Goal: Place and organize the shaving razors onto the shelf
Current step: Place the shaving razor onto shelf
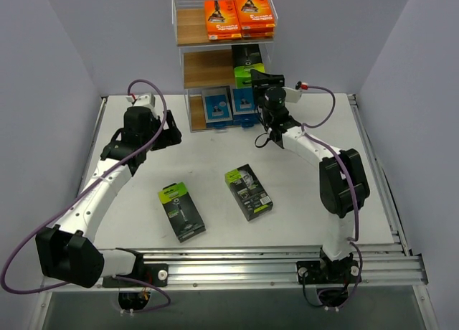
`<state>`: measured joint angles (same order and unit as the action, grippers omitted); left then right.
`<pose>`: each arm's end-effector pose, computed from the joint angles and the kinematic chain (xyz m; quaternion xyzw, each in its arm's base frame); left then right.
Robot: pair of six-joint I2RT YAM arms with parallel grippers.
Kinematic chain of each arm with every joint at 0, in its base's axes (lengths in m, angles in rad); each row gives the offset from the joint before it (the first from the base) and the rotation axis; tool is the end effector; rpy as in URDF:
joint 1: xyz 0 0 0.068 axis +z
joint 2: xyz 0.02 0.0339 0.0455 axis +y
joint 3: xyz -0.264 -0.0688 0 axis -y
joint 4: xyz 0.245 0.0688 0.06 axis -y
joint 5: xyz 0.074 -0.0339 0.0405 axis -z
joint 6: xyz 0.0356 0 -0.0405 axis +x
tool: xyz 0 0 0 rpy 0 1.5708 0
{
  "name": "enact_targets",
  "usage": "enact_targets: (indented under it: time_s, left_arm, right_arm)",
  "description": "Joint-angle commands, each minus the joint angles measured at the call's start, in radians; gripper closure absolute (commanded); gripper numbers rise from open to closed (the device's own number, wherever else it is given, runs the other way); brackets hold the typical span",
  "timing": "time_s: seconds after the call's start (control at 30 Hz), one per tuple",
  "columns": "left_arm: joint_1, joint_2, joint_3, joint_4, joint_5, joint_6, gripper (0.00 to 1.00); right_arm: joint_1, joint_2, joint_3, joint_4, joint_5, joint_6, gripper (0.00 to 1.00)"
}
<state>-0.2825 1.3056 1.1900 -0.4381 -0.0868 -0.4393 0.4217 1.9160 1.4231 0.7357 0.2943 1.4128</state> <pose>0.2834 -0.0790 0.3421 -0.0894 0.8683 -0.1363 0.4685 0.4225 0.1782 0.3248 0.3915 0.4814 0.5636 0.5454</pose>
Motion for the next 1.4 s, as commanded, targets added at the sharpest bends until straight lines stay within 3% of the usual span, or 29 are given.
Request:
enact_targets:
  time_s: [0.0, 0.4, 0.5, 0.53, 0.63, 0.73, 1.1, 1.37]
  left_arm:
    - [-0.006, 0.006, 0.016, 0.021, 0.024, -0.010, 0.06]
    - [-0.007, 0.015, 0.017, 0.022, 0.044, -0.015, 0.06]
    - [-0.007, 0.018, 0.019, 0.022, 0.050, -0.016, 0.06]
    - [-0.007, 0.018, 0.019, 0.022, 0.050, -0.016, 0.06]
    - [-0.007, 0.023, 0.020, 0.016, 0.047, -0.018, 0.06]
    - [-0.007, 0.026, 0.025, 0.010, 0.048, -0.019, 0.06]
    - [-0.006, 0.032, 0.030, 0.004, 0.059, -0.015, 0.06]
    - [-0.006, 0.041, 0.033, 0.004, 0.081, -0.010, 0.06]
  right_arm:
    - [0.002, -0.008, 0.086, 0.091, 0.075, 0.029, 1.00]
    - [-0.018, 0.064, 0.172, 0.051, 0.068, 0.057, 1.00]
    - [-0.024, 0.075, 0.194, 0.034, 0.052, 0.057, 0.89]
    - [-0.030, 0.075, 0.197, 0.027, 0.049, 0.057, 0.76]
    - [-0.032, 0.068, 0.200, -0.004, 0.037, 0.054, 0.61]
    - [-0.034, 0.052, 0.198, -0.033, 0.028, 0.054, 0.51]
    - [-0.044, 0.021, 0.277, -0.285, -0.090, 0.054, 0.28]
    - [-0.057, -0.029, 0.220, -0.297, -0.139, 0.041, 0.23]
